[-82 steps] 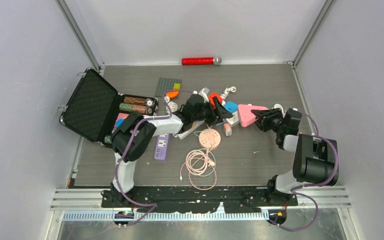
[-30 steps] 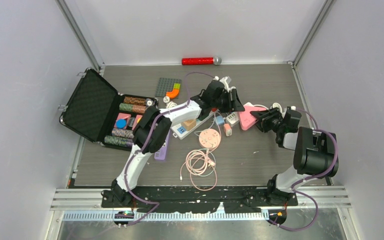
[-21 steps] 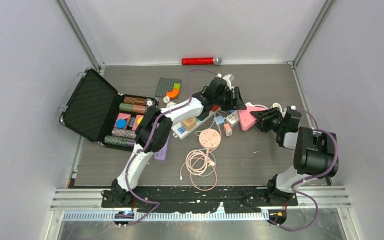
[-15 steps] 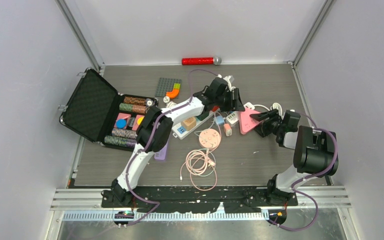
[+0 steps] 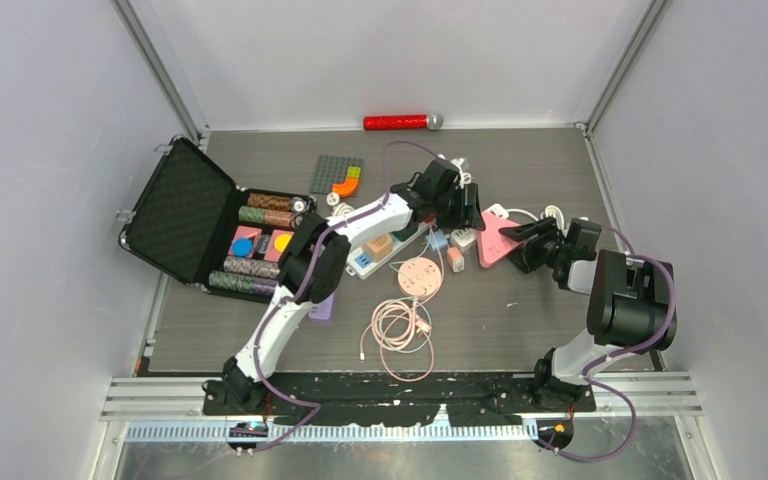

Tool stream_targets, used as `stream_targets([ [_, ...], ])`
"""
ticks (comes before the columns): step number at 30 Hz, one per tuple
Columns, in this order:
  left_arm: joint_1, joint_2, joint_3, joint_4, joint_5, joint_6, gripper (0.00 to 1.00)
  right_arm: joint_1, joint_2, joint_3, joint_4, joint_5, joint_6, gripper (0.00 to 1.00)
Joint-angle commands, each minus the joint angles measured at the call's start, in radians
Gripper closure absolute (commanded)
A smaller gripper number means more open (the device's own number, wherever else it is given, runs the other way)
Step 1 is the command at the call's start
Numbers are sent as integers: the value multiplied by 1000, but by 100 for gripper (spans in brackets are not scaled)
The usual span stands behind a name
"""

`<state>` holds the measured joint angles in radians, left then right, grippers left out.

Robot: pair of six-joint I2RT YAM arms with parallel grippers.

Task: Insert the plug

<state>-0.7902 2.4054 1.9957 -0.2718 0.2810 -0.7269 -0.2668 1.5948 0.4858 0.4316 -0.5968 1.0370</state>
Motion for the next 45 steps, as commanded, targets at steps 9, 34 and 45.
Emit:
stream_targets([
  [9,0,-9,16,11,-73,82,28,16,34,27,-142,50,-99,51],
  [34,0,-105,-152,310,-167,106,9,23,53,188,-493,166,-242,68],
  [45,0,-34,-45,150,-172,60,12,22,44,205,-565,191,-266,74],
])
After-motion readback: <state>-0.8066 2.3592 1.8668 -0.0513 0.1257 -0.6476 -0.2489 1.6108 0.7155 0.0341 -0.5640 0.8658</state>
